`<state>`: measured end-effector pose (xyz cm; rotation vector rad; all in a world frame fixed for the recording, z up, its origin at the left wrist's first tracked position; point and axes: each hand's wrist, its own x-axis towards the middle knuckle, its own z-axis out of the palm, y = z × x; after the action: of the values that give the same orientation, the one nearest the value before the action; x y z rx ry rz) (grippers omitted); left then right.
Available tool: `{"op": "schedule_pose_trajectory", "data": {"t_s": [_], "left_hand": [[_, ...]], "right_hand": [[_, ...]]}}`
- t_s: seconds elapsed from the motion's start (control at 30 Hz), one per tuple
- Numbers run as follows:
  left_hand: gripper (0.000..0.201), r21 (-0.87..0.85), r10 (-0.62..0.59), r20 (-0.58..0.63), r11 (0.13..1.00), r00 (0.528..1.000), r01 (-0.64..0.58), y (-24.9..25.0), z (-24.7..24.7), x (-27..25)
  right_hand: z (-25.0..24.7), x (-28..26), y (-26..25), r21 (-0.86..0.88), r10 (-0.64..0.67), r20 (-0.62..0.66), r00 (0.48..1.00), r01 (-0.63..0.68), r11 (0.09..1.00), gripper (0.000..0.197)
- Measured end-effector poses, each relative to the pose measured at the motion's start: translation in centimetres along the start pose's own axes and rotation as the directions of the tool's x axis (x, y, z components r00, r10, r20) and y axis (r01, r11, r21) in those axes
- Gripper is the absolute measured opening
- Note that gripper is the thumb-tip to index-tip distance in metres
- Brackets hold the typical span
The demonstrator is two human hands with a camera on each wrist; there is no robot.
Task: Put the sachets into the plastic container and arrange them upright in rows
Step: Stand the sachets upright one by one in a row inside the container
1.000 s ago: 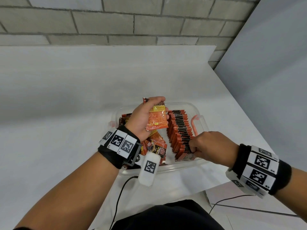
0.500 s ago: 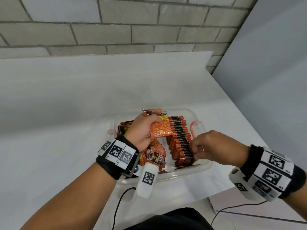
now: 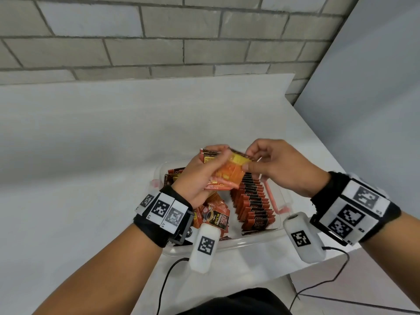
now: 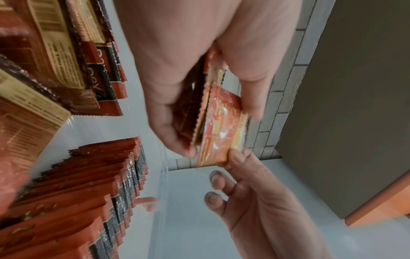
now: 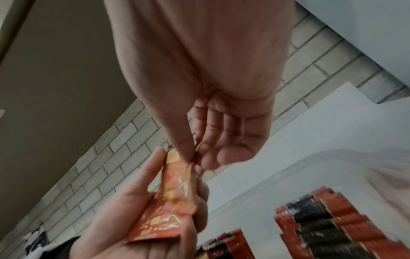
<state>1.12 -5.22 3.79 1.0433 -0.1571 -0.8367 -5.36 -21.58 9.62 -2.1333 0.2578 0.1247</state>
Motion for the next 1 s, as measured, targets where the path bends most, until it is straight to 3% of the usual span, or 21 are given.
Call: {"op": "schedule_pose_trajectory", "data": {"t_s": [0.03,0.1,0.17,0.2,0.3,0.4,0.5,0.6,0.77,0.87,1.0], "left_hand": [[0.043,-0.022,-0.013,-0.047,1.000,0.999,0.012,0.1,-0.3,0.0],[0.051,-0.113,-0.051,-0.131,0.993,0.990,0.036,0.2,-0.9,0.1],[0.039,-0.188,-0.069,-0.122,0.981,0.990,0.045,0.5,-1.0,0.0],[0.031,-0.209,-0.064,-0.114,0.977,0.991,0.039,0.6,-1.0,-0.1],[0.034,-0.230,0.008,-0.142,0.972,0.990,-0.041,1.0,-1.0,0.1],[0.041,-0.185,0.069,-0.168,0.978,0.983,-0.100,1.1,-1.1,0.2],[0.043,-0.119,0.058,-0.137,0.990,0.989,-0.074,1.0,-1.2,0.3],[0.042,-0.031,0.060,-0.077,0.998,0.995,-0.062,0.8,-1.0,0.3],[0.037,0.063,0.083,-0.051,0.995,0.995,-0.079,0.6,-0.5,0.3],[0.029,0.004,0.076,-0.085,0.997,0.993,-0.076,0.9,-0.6,0.1],[0.044,-0.050,0.048,-0.145,0.997,0.988,-0.056,1.0,-1.7,0.0]], "right_hand": [[0.0,0.2,0.0,-0.027,-0.057,-0.090,0.994,0.055,0.998,0.016],[0.0,0.2,-0.1,-0.211,-0.263,-0.255,0.930,0.212,0.954,0.019],[0.6,-0.1,-0.3,-0.391,-0.446,-0.231,0.865,0.337,0.857,0.018],[1.0,-0.3,-0.2,-0.436,-0.469,-0.165,0.868,0.362,0.824,0.015],[1.5,-0.6,0.3,-0.469,-0.346,0.048,0.937,0.327,0.820,0.016],[1.2,-0.4,0.3,-0.334,-0.256,0.035,0.966,0.253,0.908,0.027],[1.3,-0.1,0.3,-0.338,-0.278,-0.055,0.959,0.245,0.909,0.032],[1.4,0.4,0.3,-0.430,-0.333,-0.015,0.943,0.294,0.854,0.044],[1.2,0.8,-0.4,-0.394,-0.283,0.018,0.959,0.267,0.880,0.034],[0.1,0.3,-0.3,-0.323,-0.176,0.145,0.974,0.215,0.922,0.027],[-1.6,-1.4,0.9,-0.400,-0.080,0.296,0.952,0.199,0.895,0.016]]}}
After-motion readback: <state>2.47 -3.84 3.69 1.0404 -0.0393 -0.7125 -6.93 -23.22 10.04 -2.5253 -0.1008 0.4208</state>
